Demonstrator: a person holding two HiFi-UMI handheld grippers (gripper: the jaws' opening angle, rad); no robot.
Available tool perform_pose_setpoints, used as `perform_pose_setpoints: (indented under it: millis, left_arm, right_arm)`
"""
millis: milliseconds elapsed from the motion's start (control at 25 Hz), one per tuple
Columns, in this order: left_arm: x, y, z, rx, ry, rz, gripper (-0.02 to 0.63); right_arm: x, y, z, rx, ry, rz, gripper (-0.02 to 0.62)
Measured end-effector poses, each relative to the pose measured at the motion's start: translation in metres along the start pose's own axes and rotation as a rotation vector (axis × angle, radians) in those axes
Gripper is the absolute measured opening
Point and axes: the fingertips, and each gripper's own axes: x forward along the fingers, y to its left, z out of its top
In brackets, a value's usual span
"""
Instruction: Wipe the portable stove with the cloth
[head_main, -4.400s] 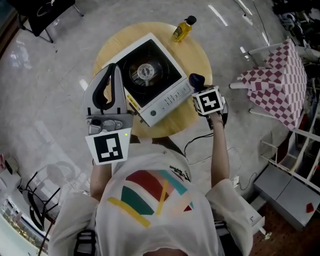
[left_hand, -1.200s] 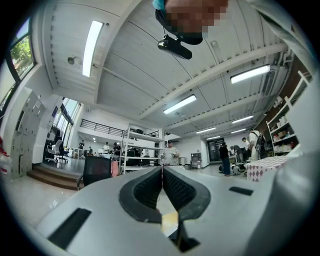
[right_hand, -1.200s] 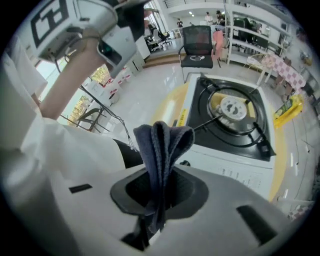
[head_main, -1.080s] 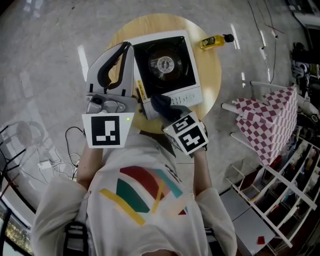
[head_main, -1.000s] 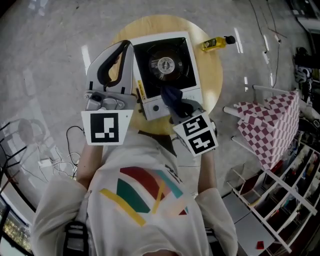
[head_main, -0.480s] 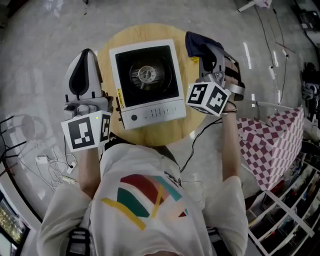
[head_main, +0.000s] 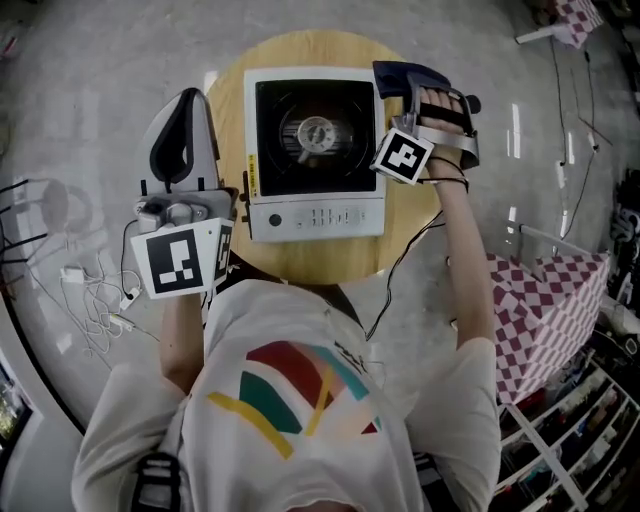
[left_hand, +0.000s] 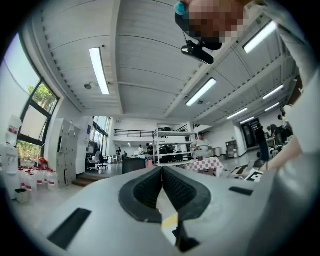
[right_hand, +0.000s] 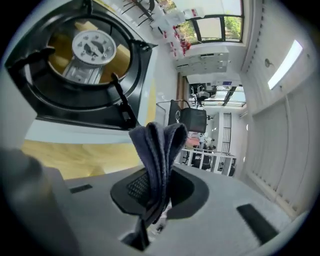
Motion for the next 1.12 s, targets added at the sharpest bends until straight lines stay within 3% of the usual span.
perform_pose_setpoints:
  millis: [280,440,640,1120]
  left_arm:
    - [0.002,0.000,0.001,0.010,0.015,-0.024,0.006]
    - [0.004,0.001,0.001,0.016,0.023,-0.034,0.006]
    - [-0.001,0.004,-0.004,0.021,0.039,-0.027,0.006]
    - [-0.007,0.002,-0.010,-0.003,0.040,-0.037,0.006]
  right_arm:
    - [0.024,0.031,-0.001,-0.122,0.038,0.080,0.033]
    - [0.024,0.035,0.022,-0.096,-0.063,0.025,0.032]
    - [0.014,0.058,0.008,-0.314,0.004,0.087,0.032]
    - [-0.018,0.077,0.008,-0.499,-0.003,0.089,0.032]
